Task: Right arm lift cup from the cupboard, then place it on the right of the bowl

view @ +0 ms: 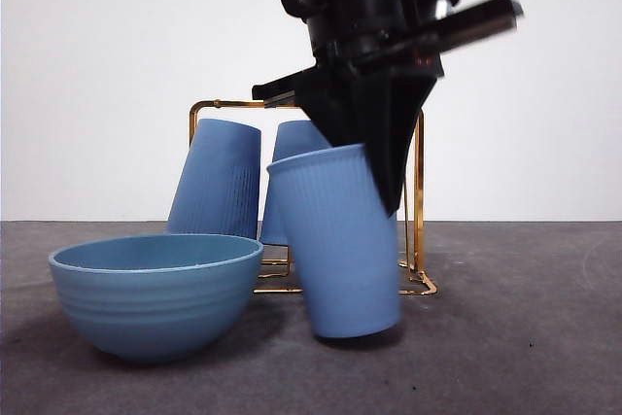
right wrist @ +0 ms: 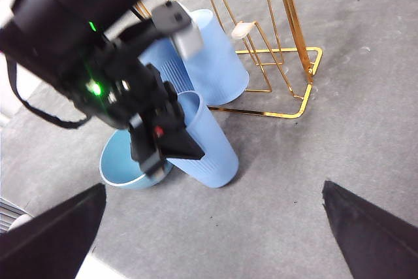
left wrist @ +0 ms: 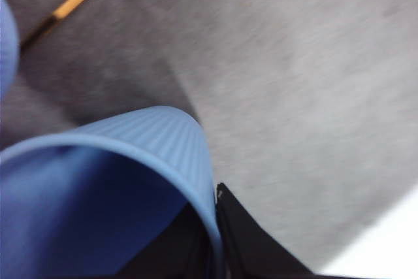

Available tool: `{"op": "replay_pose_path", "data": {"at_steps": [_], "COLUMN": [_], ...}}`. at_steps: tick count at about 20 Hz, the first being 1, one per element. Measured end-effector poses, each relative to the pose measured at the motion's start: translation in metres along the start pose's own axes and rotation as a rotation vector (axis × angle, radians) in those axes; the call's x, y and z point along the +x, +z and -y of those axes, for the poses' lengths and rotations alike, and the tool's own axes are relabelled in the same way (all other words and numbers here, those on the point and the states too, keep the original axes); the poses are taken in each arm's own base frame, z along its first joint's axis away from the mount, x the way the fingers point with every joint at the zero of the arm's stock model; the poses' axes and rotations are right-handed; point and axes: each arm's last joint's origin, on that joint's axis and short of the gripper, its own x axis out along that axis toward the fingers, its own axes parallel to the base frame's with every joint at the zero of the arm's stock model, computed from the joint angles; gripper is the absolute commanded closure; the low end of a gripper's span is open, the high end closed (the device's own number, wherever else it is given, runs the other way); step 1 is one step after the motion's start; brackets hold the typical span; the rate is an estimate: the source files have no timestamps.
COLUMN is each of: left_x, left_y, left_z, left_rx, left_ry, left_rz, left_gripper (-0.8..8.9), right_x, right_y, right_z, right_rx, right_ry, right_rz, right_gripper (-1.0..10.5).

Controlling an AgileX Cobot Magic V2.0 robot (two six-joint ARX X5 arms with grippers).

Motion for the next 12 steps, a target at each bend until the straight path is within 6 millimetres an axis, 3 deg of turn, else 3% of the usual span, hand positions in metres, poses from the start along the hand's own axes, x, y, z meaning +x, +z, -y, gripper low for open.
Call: {"op": "replay_pose_path", "data": {"at_steps": [4,6,9,12], "left_x": [0.010,0.012,0.022,0.009], "left_y": [0.001,0.002,0.003,0.010], "left_z": [0.008,0.009,0.009,0.012], "left_rx": [0.054,0.074,0.079,0.087], "left_ry": [0.026,0.027,0.033,0.024], "left_rz": [-0.023,-0.026,-0.051,-0.013], "left_gripper": [8.01,7.03,4.68,3.43], "right_x": [0.000,0.000,0.000,0.000], "right_y": [0.000,0.000,0.000,0.000], "right_z": [0.000,0.000,0.000,0.000], "right_rx": [0.000,0.000,0.001,0.001], "right_ry": [-0.001,0.000,-0.001,-0.001], "right_rz": [-0.002,-0.002,-0.002,-0.004], "right_gripper": [4.0,4.0,4.0,4.0]}}
